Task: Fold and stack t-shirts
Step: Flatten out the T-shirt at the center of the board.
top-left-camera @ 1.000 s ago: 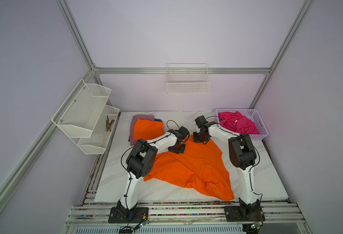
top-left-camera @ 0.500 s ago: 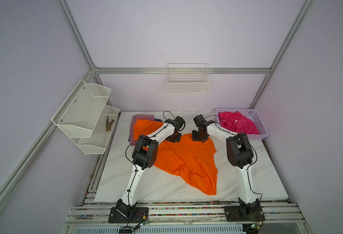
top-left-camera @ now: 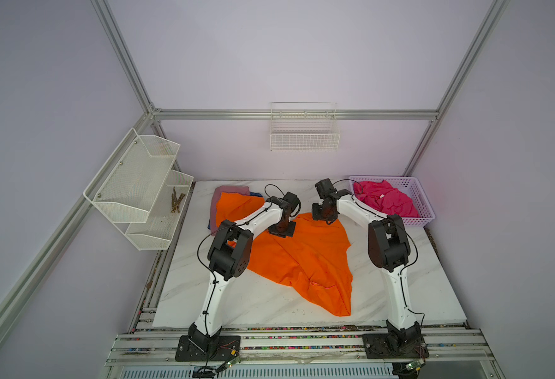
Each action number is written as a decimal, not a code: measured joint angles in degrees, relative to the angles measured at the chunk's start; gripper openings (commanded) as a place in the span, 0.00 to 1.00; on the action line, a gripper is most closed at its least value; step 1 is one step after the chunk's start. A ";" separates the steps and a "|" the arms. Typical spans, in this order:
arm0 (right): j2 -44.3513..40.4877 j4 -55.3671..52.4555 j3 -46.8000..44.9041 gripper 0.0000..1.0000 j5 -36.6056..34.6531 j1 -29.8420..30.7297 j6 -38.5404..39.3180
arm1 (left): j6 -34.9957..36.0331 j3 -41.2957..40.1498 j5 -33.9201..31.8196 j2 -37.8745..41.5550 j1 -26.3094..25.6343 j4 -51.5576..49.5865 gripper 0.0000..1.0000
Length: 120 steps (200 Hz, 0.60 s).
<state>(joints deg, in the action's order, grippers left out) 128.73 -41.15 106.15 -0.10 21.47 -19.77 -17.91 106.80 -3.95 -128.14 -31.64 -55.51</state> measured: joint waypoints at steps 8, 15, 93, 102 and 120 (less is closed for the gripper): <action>-1.64 0.59 -1.97 0.48 0.61 0.02 0.15 | -0.02 -0.20 0.63 0.61 -0.20 0.02 0.00; -3.74 1.01 -4.11 0.48 1.38 0.02 0.46 | -0.04 -0.33 0.96 1.20 -0.42 -0.13 0.00; -36.09 2.19 -28.57 0.52 5.53 7.56 7.69 | -1.79 -14.86 -8.13 22.53 -0.17 -2.08 0.15; -38.23 2.16 -31.67 0.52 5.97 8.20 7.85 | -2.29 -18.64 -9.18 26.01 0.72 -1.66 0.27; -42.01 1.88 -37.38 0.53 5.99 8.22 7.69 | -2.27 -26.45 -9.79 31.39 3.67 0.66 0.34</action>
<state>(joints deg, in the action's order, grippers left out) 86.72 -39.27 68.77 5.89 29.69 -12.08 -20.18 80.36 -13.74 -96.75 -27.97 -54.85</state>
